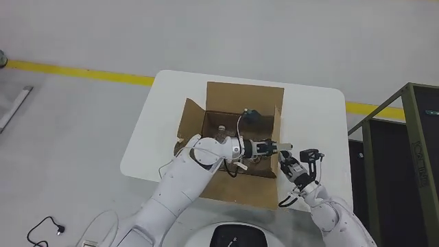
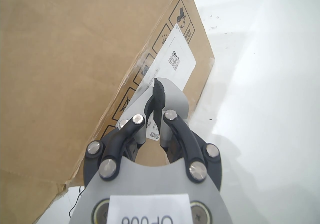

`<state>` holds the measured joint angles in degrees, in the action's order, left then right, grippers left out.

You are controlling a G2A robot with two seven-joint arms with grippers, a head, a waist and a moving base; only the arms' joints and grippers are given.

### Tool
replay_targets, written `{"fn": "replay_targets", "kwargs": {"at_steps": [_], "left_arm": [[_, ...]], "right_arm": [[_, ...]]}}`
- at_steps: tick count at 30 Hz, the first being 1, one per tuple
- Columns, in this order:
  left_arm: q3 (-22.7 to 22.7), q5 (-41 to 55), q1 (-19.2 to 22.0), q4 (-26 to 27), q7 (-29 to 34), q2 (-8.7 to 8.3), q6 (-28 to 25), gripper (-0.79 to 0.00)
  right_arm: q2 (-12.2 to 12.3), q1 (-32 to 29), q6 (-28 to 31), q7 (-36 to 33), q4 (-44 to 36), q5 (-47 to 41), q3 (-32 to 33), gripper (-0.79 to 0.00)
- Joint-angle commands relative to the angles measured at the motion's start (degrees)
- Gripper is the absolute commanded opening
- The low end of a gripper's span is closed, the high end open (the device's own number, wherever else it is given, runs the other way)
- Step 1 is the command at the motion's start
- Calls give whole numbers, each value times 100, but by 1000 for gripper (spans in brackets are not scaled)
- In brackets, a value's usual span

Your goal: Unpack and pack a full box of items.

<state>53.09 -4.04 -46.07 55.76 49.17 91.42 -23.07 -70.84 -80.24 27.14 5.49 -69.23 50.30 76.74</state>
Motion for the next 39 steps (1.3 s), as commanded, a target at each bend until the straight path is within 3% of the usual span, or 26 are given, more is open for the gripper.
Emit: {"fn": "replay_targets", "kwargs": {"at_steps": [1,10,20,30,39], "left_arm": [[-52,61,12,44,19,14,-6,0],[-483,145,165,4,23,143,-14,0],[-1110,24,447,-751,-450,432,41,0],[-1394,-199,681,-1379,-1079,663,244,0],[-1499,-435,763,-1569,-1257,760,332,0]], "right_arm": [[15,-61,-169,57,-13,6,104,-785],[178,-805,-631,198,-721,-181,1108,-785],[268,-1465,-968,206,-1704,-403,1978,-785],[271,-1721,-1197,121,-1993,-469,2247,-785],[253,-1707,-1204,78,-2028,-457,2215,-785]]}}
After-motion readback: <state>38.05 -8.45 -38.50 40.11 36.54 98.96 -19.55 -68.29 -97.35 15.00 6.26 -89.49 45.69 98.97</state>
